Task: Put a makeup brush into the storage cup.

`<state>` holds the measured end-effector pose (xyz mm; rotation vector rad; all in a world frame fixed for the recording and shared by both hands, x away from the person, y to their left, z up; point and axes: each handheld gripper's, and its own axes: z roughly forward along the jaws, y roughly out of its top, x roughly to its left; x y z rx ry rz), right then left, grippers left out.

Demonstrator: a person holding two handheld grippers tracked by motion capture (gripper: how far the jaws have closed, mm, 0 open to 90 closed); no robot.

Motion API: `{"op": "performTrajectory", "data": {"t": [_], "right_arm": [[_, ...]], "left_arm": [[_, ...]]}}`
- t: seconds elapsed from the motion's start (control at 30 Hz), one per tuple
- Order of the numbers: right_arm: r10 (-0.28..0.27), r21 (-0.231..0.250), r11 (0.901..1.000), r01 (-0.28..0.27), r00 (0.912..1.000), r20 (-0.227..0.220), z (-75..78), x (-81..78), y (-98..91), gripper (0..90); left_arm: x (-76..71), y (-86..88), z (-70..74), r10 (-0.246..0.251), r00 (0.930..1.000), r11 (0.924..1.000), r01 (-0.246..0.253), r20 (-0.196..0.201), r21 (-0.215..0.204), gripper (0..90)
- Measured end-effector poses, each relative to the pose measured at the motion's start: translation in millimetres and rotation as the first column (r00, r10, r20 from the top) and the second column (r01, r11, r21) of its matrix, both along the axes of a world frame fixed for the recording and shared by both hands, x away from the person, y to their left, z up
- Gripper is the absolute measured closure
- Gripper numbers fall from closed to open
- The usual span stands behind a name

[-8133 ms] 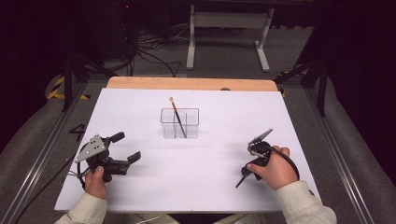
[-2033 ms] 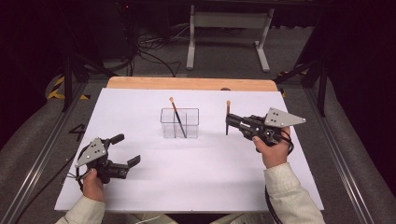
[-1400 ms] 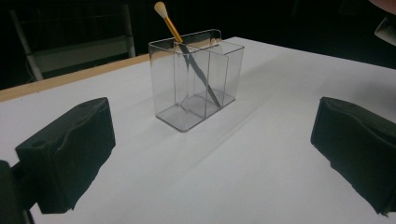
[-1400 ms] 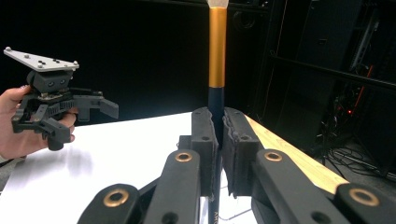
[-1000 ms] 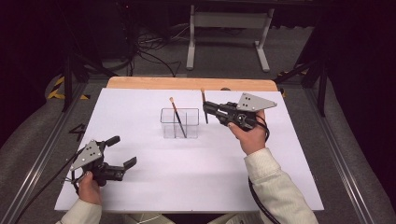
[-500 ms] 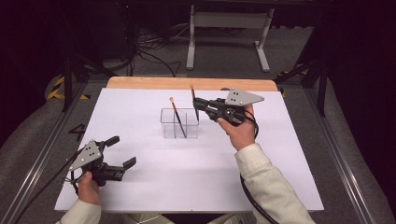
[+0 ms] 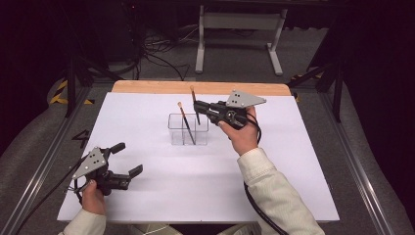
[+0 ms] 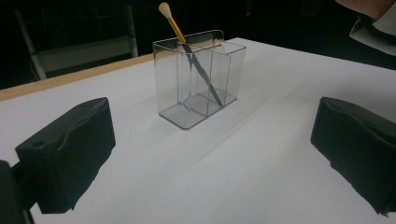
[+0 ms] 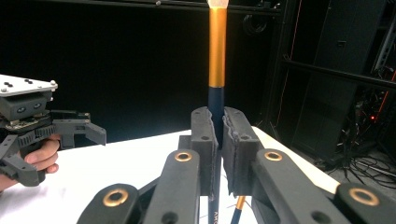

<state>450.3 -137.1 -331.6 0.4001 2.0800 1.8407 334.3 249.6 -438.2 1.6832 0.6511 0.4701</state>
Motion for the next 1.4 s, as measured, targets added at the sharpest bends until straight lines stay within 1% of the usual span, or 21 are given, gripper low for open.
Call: {"op": "performTrajectory", "data": {"t": [0.13, 0.17, 0.3, 0.37, 0.43, 0.53, 0.77, 0.9, 1.03, 1.07, 1.17, 1.4], "right_arm": [[0.002, 0.006, 1.0, -0.002, 0.9999, -0.011, -2.0, 2.7, 6.4, 83.9], [0.004, 0.008, 1.0, -0.004, 0.9999, -0.014, -2.9, 3.8, 8.3, 83.9], [0.004, 0.014, 0.9999, -0.004, 0.9996, -0.029, -6.1, 7.0, 13.1, 83.9], [0.008, 0.031, 0.9995, -0.007, 0.999, -0.043, -8.5, 9.4, 15.3, 83.9], [0.009, 0.038, 0.9993, -0.008, 0.9987, -0.051, -9.5, 10.4, 16.1, 83.9], [0.001, 0.037, 0.9993, 0.001, 0.9984, -0.057, -11.8, 13.1, 18.0, 83.9], [-0.019, 0.065, 0.9976, 0.025, 0.9951, -0.097, -19.7, 21.0, 19.1, 83.9], [-0.031, 0.074, 0.9965, 0.039, 0.9933, -0.111, -24.4, 24.5, 18.3, 83.9], [-0.022, 0.097, 0.9947, 0.035, 0.9916, -0.128, -29.5, 28.2, 16.8, 83.9], [-0.025, 0.1, 0.9943, 0.038, 0.9911, -0.131, -30.8, 29.2, 16.1, 83.9], [-0.045, 0.091, 0.9942, 0.058, 0.9894, -0.138, -34.8, 31.1, 15.0, 83.9], [-0.058, 0.079, 0.9944, 0.07, 0.9874, -0.148, -40.7, 33.5, 16.8, 83.8]], "left_arm": [[0.3, 0.7, 0.0, 0.004, 1.0, 1.0, -0.004, 0.008, 0.004, 0.6], [0.2, 1.2, 0.3, 0.0, 1.0, 1.0, 0.0, 0.004, 0.01, 0.6], [-0.3, 1.8, 0.3, -0.002, 1.0, 1.0, 0.002, -0.003, 0.006, 0.6], [-0.3, 1.8, 0.2, -0.002, 1.0, 1.0, 0.002, -0.003, 0.006, 0.6], [-0.3, 1.8, 0.2, -0.003, 1.0, 1.0, 0.003, -0.002, 0.006, 0.6], [-0.2, 1.9, 0.2, -0.003, 1.0, 1.0, 0.003, -0.003, 0.005, 0.6], [-0.1, 2.1, 0.2, -0.004, 1.0, 1.0, 0.004, -0.001, 0.007, 0.6], [-0.1, 1.8, -0.1, -0.001, 1.0, 1.0, 0.001, 0.002, 0.002, 0.6], [-0.2, 1.6, -0.2, 0.0, 1.0, 1.0, 0.0, 0.0, -0.005, 0.6], [0.0, 2.0, 0.1, -0.002, 1.0, 1.0, 0.002, 0.003, 0.0, 0.6], [-0.4, 1.7, 0.1, -0.003, 1.0, 1.0, 0.003, -0.003, -0.003, 0.6], [-0.5, 1.6, 0.0, -0.001, 1.0, 1.0, 0.001, -0.002, -0.004, 0.6]]}}
